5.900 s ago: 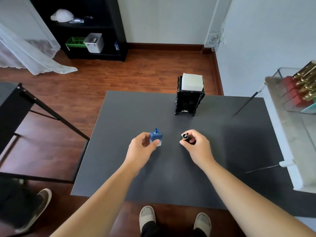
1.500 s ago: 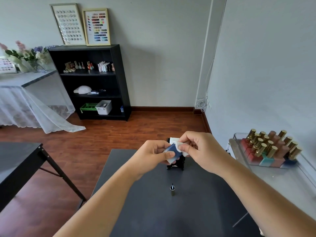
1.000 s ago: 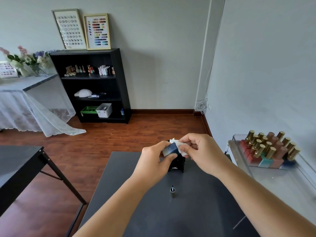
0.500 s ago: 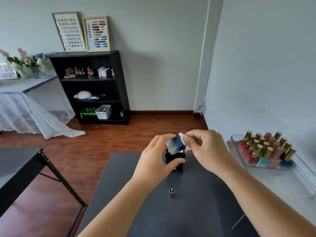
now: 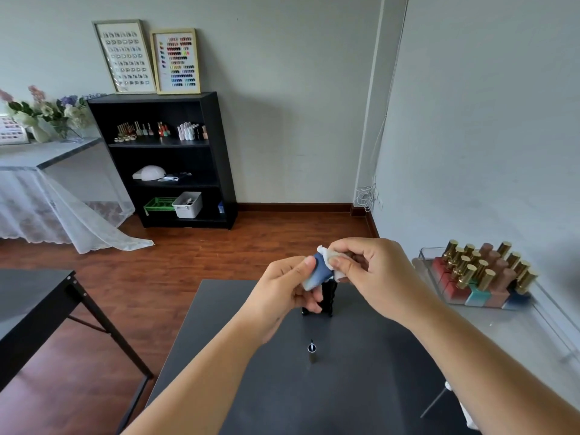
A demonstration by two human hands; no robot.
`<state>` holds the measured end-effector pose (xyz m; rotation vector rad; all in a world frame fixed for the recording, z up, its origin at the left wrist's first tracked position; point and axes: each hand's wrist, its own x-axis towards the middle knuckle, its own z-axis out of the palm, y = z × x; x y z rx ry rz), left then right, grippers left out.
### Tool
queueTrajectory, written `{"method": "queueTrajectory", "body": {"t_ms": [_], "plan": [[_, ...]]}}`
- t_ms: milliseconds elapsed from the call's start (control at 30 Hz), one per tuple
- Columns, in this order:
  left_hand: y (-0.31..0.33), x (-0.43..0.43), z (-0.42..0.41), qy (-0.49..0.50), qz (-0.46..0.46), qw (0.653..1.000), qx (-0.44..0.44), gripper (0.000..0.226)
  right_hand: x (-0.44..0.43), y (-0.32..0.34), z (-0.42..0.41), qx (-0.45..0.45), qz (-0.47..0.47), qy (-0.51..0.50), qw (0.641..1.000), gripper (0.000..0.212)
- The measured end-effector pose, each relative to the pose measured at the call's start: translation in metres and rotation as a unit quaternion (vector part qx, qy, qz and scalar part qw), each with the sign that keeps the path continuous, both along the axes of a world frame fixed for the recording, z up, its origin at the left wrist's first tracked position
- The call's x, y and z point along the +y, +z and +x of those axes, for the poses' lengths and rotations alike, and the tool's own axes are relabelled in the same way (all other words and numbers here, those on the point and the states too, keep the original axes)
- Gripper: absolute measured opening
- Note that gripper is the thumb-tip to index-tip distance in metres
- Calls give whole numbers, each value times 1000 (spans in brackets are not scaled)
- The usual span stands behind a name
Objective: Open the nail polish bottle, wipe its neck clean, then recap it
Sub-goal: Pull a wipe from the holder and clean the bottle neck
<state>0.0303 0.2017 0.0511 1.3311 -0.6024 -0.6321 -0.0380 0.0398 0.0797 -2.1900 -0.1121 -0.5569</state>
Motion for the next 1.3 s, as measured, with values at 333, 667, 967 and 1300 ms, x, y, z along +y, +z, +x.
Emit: {"method": "queueTrajectory", "body": {"t_ms": [333, 667, 967, 1300], "plan": [[-15, -4, -5, 226, 140, 850, -454, 48, -2, 0, 3, 19, 41, -64, 997, 16], [-5, -4, -3, 138, 37, 955, -259, 4, -6, 6, -2, 32, 34, -28, 999, 10], [0, -11, -8, 165, 57, 955, -241, 33, -7, 11, 0, 7, 24, -49, 998, 15], [-8, -13, 0, 264, 83, 777, -566, 37, -11, 9, 1, 32, 62, -41, 997, 13]]}}
